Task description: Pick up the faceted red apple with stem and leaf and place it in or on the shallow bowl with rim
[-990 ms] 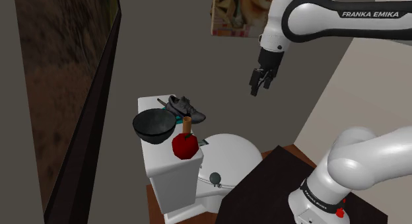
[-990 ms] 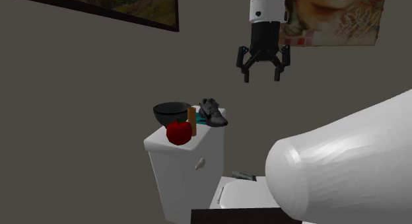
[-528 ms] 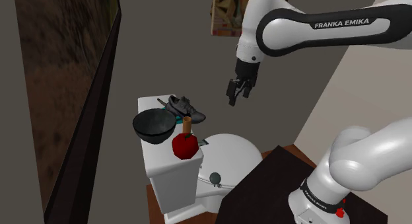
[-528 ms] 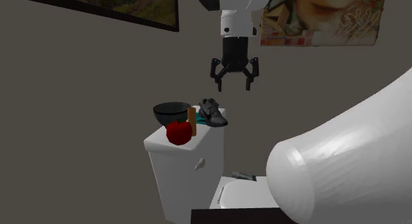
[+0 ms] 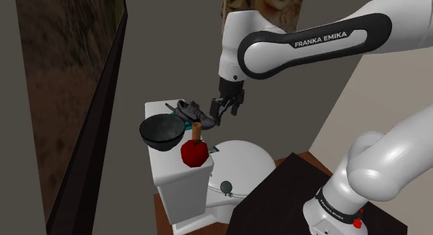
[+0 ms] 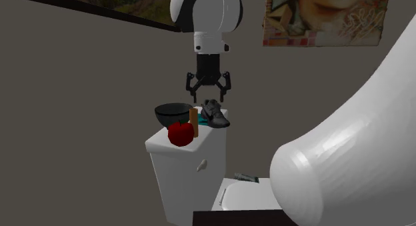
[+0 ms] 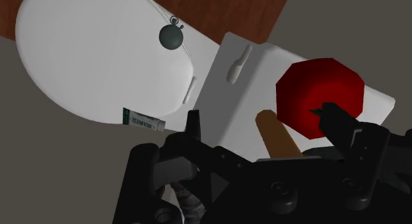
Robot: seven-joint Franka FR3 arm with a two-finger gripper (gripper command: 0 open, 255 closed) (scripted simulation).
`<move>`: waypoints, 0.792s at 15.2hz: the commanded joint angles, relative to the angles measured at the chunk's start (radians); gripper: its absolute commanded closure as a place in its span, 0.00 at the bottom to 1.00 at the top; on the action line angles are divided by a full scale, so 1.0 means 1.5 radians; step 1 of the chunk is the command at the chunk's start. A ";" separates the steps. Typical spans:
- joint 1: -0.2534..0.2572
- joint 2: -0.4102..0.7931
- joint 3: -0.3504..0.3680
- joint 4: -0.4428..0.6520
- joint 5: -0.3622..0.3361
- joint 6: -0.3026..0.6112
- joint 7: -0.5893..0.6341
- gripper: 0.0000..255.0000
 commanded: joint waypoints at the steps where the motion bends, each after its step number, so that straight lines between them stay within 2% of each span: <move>1: 0.007 0.042 0.022 0.021 -0.003 0.022 0.026 0.00; 7: 0.026 0.170 0.073 0.099 -0.038 0.071 0.102 0.00; 12: 0.028 0.189 0.075 0.072 -0.045 0.115 0.108 0.00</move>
